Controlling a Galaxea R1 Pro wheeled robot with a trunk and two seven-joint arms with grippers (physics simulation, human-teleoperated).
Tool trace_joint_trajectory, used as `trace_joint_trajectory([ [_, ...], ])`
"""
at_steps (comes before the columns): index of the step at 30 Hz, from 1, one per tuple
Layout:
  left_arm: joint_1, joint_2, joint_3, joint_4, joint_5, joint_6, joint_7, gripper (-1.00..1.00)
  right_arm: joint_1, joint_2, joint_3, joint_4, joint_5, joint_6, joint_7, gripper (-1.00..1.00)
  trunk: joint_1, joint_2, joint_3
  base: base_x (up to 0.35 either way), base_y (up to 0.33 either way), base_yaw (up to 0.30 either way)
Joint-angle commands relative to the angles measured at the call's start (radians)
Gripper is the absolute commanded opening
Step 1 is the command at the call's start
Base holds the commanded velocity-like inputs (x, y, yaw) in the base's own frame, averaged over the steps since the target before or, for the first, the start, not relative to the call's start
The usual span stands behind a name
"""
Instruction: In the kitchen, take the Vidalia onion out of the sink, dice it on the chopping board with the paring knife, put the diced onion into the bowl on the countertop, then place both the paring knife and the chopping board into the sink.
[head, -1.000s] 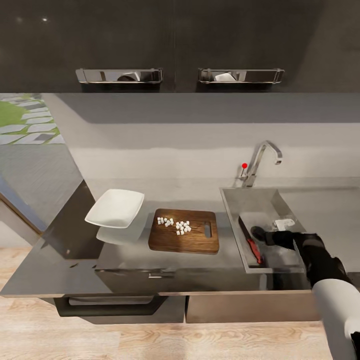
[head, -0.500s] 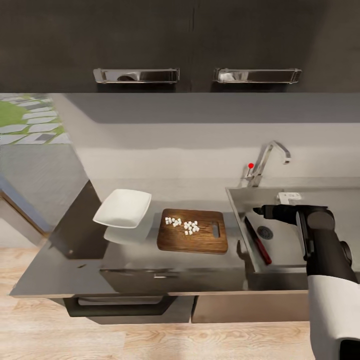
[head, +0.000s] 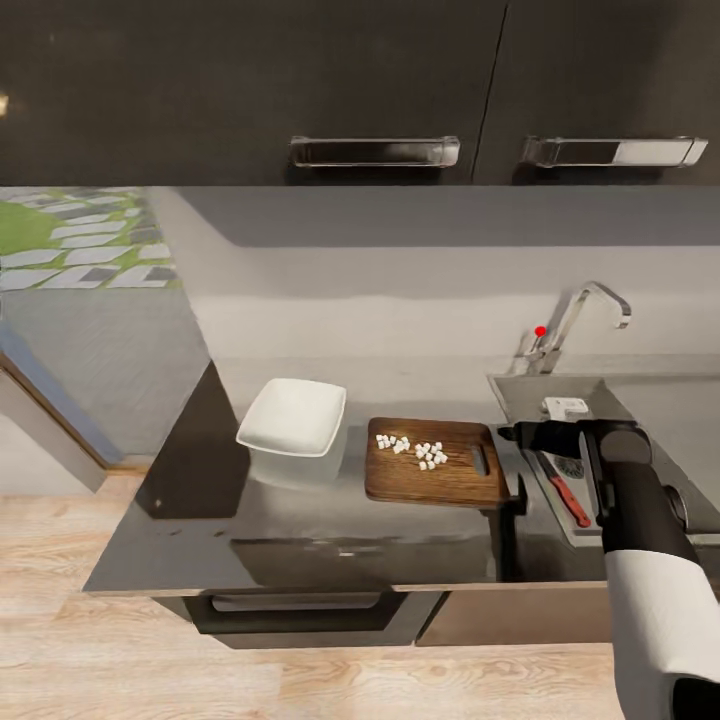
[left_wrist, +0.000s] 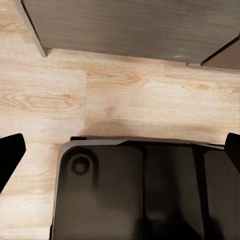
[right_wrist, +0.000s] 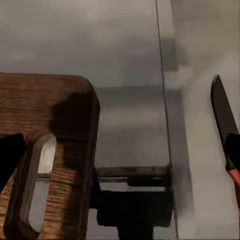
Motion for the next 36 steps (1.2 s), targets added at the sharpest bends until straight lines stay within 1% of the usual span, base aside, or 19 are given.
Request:
trace_joint_trajectory([
  [1,0.000,-0.001,0.004,-0.001,-0.006,-0.003,-0.006,1.00,-0.001,0.000,-0.002,0.006,0.010,-0.003,0.009,1.00,0.001,-0.002,-0.002,0.000,0.301,0.000],
  [3,0.000,-0.001,0.004,-0.001,-0.006,-0.003,-0.006,1.00,-0.001,-0.001,-0.003,0.033,0.011,-0.017,0.008,1.00,0.001,-0.002,-0.002,0.000,0.185,0.000],
  [6,-0.001,-0.001,0.004,-0.001,-0.006,-0.003,-0.005,1.00,-0.001,-0.001,-0.004,0.045,0.012,-0.032,0.007,1.00,0.001,-0.002,-0.002,0.000,0.054,0.000],
  [18,-0.001,-0.001,0.004,0.000,-0.006,-0.003,-0.006,1.00,-0.001,-0.006,-0.008,0.051,0.012,-0.038,0.006,1.00,0.001,-0.002,-0.013,0.000,0.003,0.000],
  [19,0.000,-0.001,0.004,0.000,-0.006,-0.003,-0.006,1.00,-0.001,-0.007,-0.011,0.051,0.012,-0.038,0.006,1.00,0.001,-0.002,-0.014,0.000,0.000,0.000],
  [23,0.000,-0.001,0.004,0.001,-0.006,-0.003,-0.006,1.00,-0.001,-0.006,-0.051,0.051,0.012,-0.038,0.007,1.00,0.001,-0.002,-0.020,0.000,0.000,0.000],
  [25,-0.001,-0.001,0.004,0.001,-0.006,-0.003,-0.005,1.00,-0.001,-0.004,-0.058,0.052,0.012,-0.038,0.007,1.00,0.001,-0.002,-0.023,0.000,0.000,0.000],
  [36,-0.001,-0.001,0.004,0.002,-0.006,-0.003,-0.007,1.00,-0.001,0.000,-0.059,0.086,0.010,-0.042,0.009,1.00,0.001,-0.002,-0.041,0.000,0.024,0.000],
])
